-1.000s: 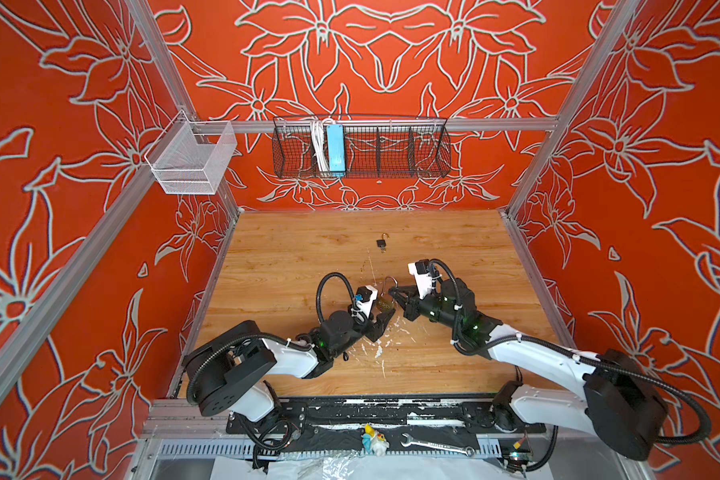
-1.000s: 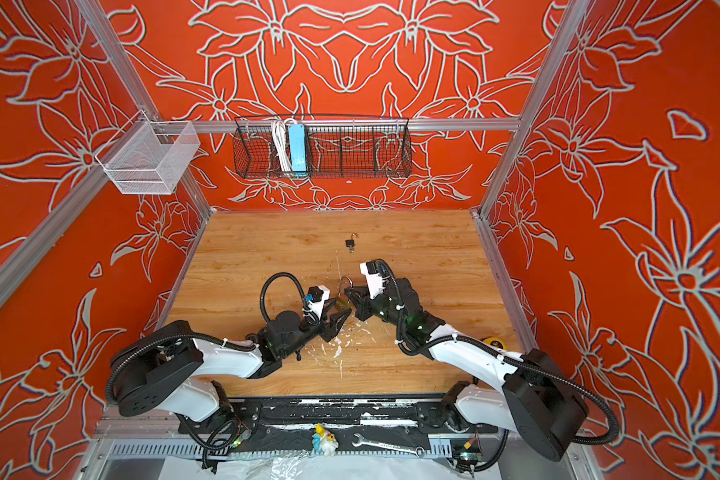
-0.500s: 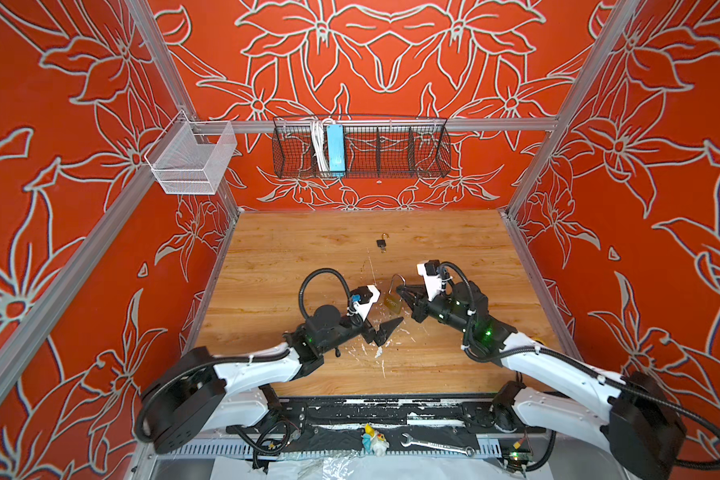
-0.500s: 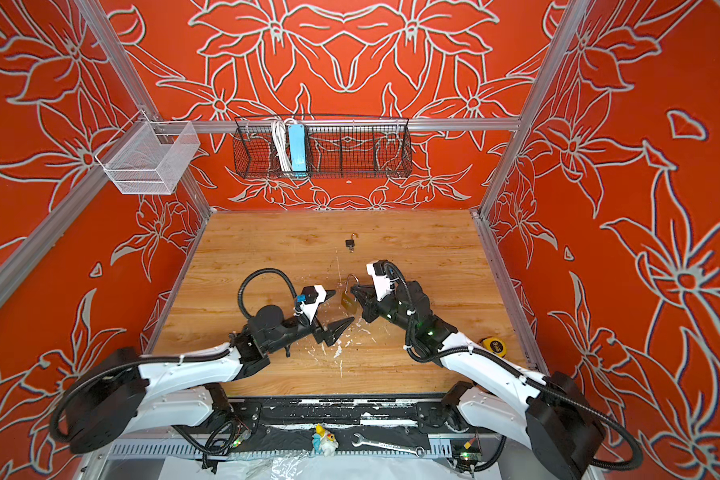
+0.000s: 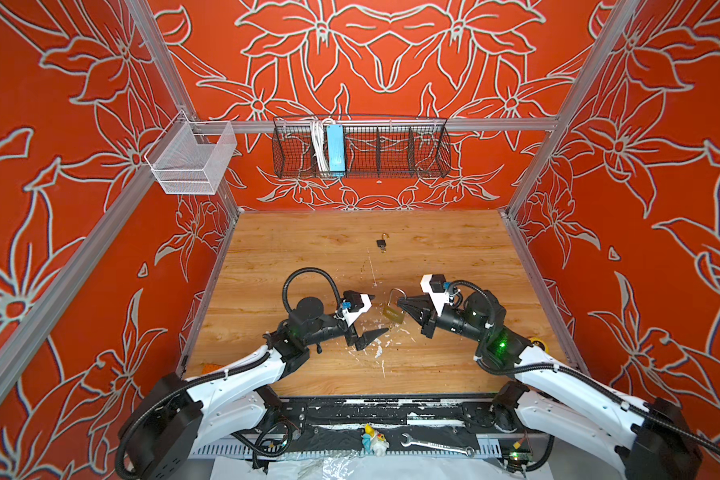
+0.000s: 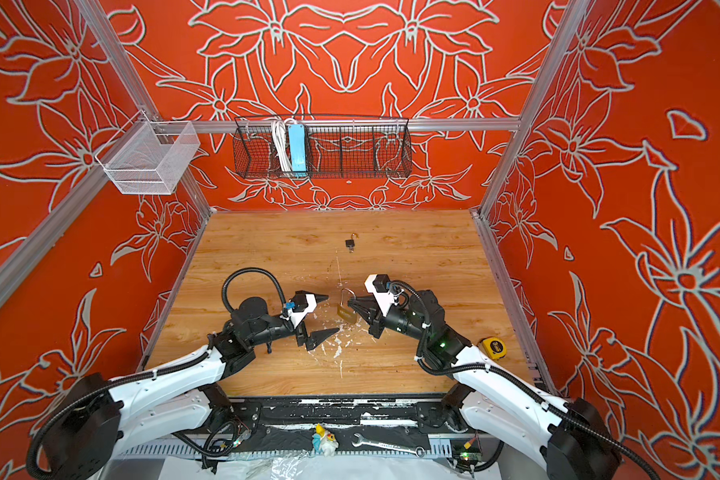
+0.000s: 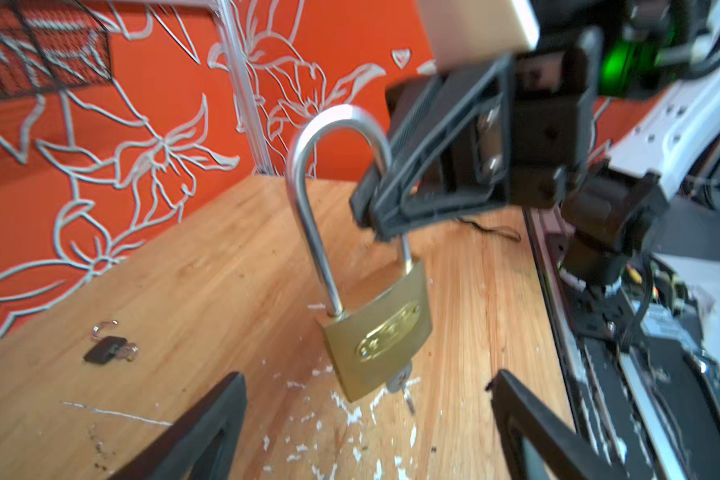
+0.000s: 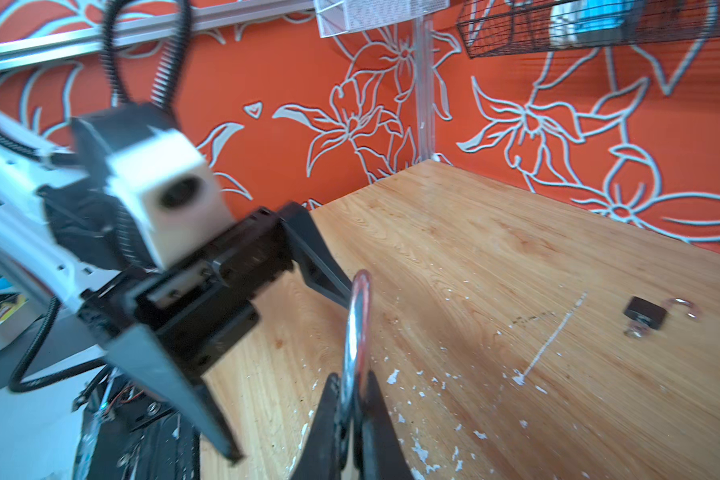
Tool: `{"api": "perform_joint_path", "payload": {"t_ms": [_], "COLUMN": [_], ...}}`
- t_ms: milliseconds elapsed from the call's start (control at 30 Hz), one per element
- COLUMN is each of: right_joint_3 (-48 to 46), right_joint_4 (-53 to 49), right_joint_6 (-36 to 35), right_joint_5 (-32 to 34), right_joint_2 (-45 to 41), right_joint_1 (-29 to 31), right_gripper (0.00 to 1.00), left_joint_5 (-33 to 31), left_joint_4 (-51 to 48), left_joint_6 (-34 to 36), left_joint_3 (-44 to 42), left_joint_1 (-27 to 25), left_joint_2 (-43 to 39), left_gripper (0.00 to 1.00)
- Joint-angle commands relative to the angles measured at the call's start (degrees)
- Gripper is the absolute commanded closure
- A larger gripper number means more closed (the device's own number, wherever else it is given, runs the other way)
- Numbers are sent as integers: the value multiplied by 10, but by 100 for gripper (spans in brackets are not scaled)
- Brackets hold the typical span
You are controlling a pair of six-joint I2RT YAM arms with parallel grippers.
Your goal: Unlock with the key
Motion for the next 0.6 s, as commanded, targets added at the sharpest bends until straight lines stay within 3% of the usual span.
{"api": "perform_joint_path", "payload": {"t_ms": [0,567], "right_joint_3": [21,7], "right_joint_4": [57,103], "right_joint_6": [-17,3], "right_joint_5": [-93,-85], "right_joint_2": [8,26], "right_joint_1": [0,0], "right_gripper": [100,100], "left_joint_5": [45,155], "left_joint_4": [80,132], "left_joint_6": [-8,-70], "left_joint_3": [-22,12], "left_joint_1": [10,11], "left_joint_2": [15,89], "left_gripper": [14,44]}}
